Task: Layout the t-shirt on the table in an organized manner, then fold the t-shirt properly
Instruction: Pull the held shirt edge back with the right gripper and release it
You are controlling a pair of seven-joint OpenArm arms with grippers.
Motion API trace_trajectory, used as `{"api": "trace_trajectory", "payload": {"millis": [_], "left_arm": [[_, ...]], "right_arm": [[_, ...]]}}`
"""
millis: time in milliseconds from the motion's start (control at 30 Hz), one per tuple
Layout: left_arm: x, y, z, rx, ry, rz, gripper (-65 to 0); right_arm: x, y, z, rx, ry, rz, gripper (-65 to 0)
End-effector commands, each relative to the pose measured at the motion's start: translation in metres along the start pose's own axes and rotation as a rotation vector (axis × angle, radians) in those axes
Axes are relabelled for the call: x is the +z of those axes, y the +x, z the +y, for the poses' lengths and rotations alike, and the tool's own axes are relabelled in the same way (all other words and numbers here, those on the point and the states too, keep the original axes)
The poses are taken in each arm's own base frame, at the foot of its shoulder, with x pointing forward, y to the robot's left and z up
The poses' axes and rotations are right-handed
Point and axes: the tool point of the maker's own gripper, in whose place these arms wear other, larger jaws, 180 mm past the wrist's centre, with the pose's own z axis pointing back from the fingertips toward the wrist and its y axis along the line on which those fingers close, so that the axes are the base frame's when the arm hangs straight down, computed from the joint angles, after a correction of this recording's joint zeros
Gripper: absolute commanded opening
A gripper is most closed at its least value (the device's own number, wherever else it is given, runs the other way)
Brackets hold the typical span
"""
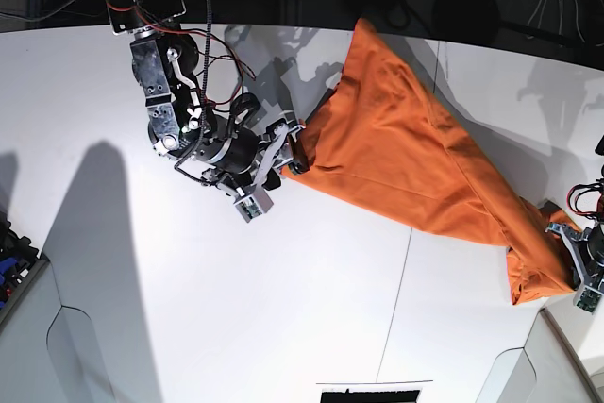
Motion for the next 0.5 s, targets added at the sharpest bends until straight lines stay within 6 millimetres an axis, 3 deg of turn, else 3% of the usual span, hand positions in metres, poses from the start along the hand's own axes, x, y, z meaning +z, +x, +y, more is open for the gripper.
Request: {"api": "trace_trajectory", "payload": {"millis": [0, 167, 300, 467], "left_arm": [[0.004, 0.016, 0.021, -0.007, 0.053, -0.044, -65.0], [0.004, 0.016, 0.021, -0.007, 0.053, -0.044, -65.0], [0.004, 0.016, 0.021, -0.007, 0.053, -0.045, -65.0], [0.004, 0.016, 0.021, -0.006, 0.053, -0.045, -65.0]], "right_arm": [[-0.001, 0.010, 0.003, -0.004, 0.017, -0.022, -34.8], [-0.001, 0.013, 0.010, -0.002, 0.057, -0.045, -63.2], [0.001, 0.031, 0.008, 0.064, 0.063, -0.101, -65.0], [0.013, 0.074, -0.027, 0.092, -0.020, -0.175, -65.0]]}}
